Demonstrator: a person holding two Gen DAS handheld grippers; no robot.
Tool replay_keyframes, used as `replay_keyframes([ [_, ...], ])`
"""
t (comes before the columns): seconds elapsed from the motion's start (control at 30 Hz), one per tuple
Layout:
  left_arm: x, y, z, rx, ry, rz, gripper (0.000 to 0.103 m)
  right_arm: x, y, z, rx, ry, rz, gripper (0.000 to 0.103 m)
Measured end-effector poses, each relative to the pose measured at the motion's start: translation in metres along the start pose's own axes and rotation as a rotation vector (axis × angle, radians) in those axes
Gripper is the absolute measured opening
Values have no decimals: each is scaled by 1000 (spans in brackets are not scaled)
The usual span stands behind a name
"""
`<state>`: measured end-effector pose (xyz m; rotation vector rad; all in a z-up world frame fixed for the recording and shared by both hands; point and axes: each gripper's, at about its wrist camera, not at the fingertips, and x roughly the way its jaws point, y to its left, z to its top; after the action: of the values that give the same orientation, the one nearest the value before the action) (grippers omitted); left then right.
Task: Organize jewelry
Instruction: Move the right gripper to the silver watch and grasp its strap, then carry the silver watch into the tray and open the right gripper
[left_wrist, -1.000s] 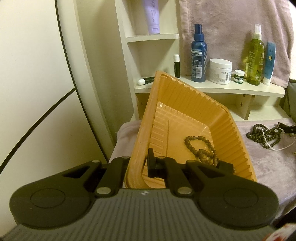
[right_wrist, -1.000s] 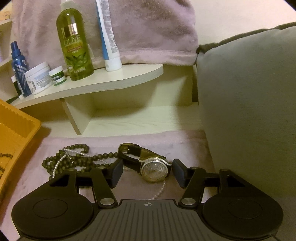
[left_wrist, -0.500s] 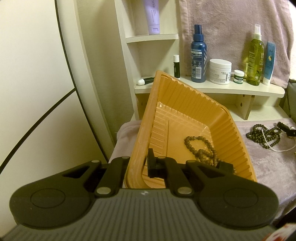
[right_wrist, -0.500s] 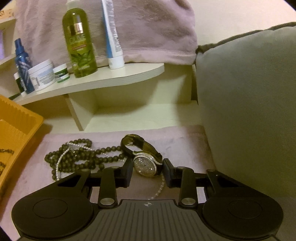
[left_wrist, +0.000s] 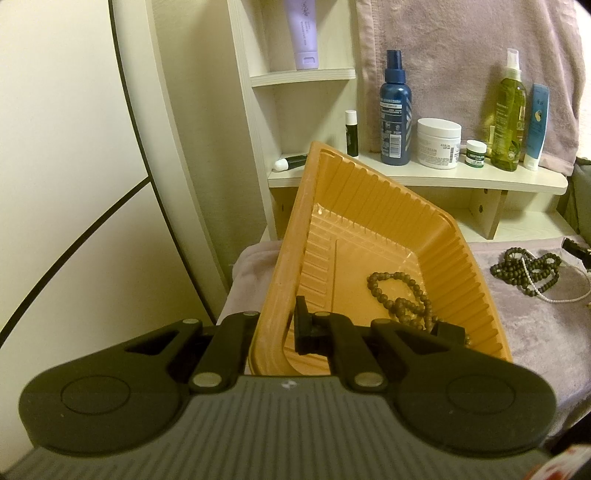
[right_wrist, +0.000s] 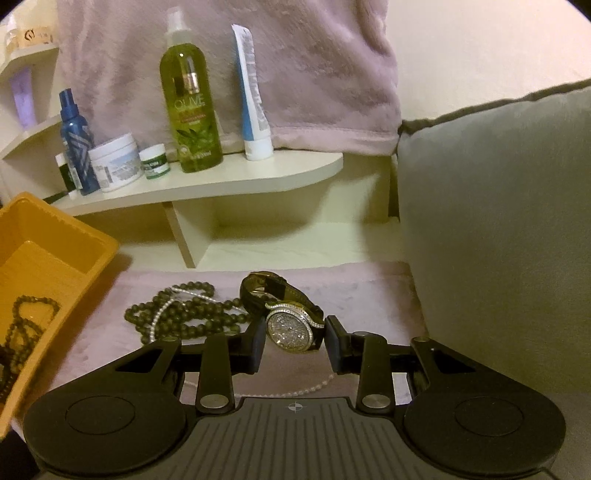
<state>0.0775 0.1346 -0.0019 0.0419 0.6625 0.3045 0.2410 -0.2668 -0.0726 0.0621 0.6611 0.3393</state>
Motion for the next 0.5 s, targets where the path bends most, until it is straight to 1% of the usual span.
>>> replay_keyframes([
  [0.3, -1, -1, 1, 0, -1, -3, 6, -11, 22, 14, -23, -1, 28, 35],
  [0.5, -2, -2, 2, -1, -8, -9, 5, -16, 48, 19, -59, -10, 84, 35],
])
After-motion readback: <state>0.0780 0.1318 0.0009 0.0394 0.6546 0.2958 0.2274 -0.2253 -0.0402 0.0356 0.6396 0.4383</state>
